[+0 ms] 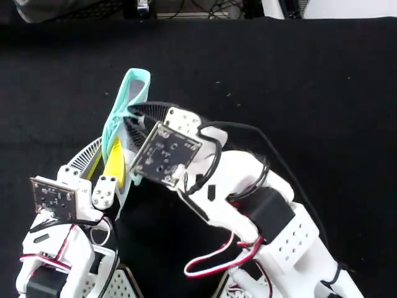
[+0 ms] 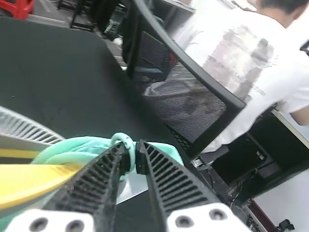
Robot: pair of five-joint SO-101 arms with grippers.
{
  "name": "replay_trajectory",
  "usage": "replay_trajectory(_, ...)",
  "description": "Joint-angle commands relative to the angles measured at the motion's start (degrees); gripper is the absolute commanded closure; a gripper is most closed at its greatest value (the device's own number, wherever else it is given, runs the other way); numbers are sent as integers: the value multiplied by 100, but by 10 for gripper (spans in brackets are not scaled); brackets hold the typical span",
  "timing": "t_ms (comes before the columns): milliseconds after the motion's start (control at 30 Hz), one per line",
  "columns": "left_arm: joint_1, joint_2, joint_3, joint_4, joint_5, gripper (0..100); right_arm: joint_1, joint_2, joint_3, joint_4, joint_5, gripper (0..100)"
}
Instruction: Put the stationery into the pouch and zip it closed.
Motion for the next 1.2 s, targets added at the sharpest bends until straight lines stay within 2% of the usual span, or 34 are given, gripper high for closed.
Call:
replay_trajectory(0,40,-9,-31,114,44,971,448,-4,75,-519,-9,986)
replay_trajectory(233,40,-9,-22,132,35,971,1002,-4,479,-1266,-9,986)
replay_trajectory(400,40,-9,-13,132,35,971,1327,4,470,-1345,-18,986)
replay_trajectory(800,40,-9,4,132,26,971,1354,998,444,-1732,-18,986)
replay_trajectory(933,40,-9,4,132,18,971,1609,1262,444,-2013,-35,986)
replay_trajectory(1167,40,-9,4,132,18,971,1996,1332,444,-2321,-765,986)
